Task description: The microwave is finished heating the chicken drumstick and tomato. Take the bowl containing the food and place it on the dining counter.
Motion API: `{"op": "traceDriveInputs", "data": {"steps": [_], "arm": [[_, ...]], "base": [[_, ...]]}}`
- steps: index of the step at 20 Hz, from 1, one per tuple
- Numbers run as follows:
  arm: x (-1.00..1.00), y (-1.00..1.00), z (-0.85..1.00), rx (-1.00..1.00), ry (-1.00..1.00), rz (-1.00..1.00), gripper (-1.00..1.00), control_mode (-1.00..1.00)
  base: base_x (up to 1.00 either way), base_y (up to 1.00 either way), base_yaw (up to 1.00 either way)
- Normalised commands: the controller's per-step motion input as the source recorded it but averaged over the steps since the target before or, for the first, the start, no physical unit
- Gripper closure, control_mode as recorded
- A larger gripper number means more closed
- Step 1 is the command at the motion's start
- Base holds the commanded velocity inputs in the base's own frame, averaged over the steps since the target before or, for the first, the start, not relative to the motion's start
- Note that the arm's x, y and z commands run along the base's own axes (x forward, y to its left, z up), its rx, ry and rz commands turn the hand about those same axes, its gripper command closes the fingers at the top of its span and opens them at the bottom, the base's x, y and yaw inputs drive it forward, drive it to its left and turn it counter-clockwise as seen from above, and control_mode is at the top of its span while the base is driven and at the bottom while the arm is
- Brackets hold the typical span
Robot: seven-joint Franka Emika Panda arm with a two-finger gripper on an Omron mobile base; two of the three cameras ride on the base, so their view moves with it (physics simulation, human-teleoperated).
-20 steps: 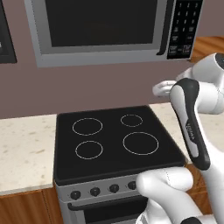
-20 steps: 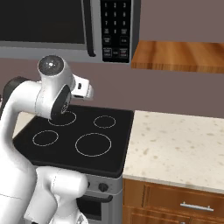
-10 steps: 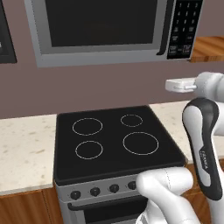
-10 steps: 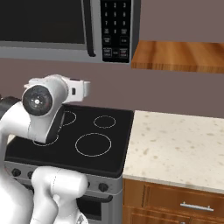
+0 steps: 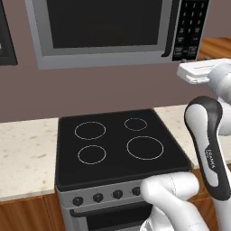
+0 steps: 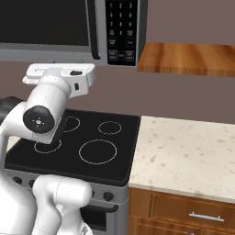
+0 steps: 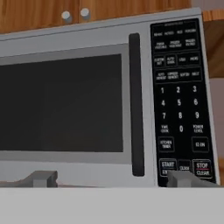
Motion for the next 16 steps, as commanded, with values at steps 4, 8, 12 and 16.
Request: {"op": "traceDriveInputs", "data": {"steps": [4,8,12,16], "arm": [[0.09,0.00,0.14,0.00,0.00,-0.08,-1.00,-1.00],[0.18,0.00,0.42,0.03,0.00,-0.07,-1.00,-1.00],[0.46,-0.03,0.36,0.03,0.00,-0.04,-1.00,-1.00],[0.58,-0.02,0.24,0.01,0.07,0.00,-1.00,-1.00]], "base": [[0.00,0.00,0.00],[0.00,0.00,0.00],[0.00,0.00,0.00],[0.00,0.00,0.00]]}}
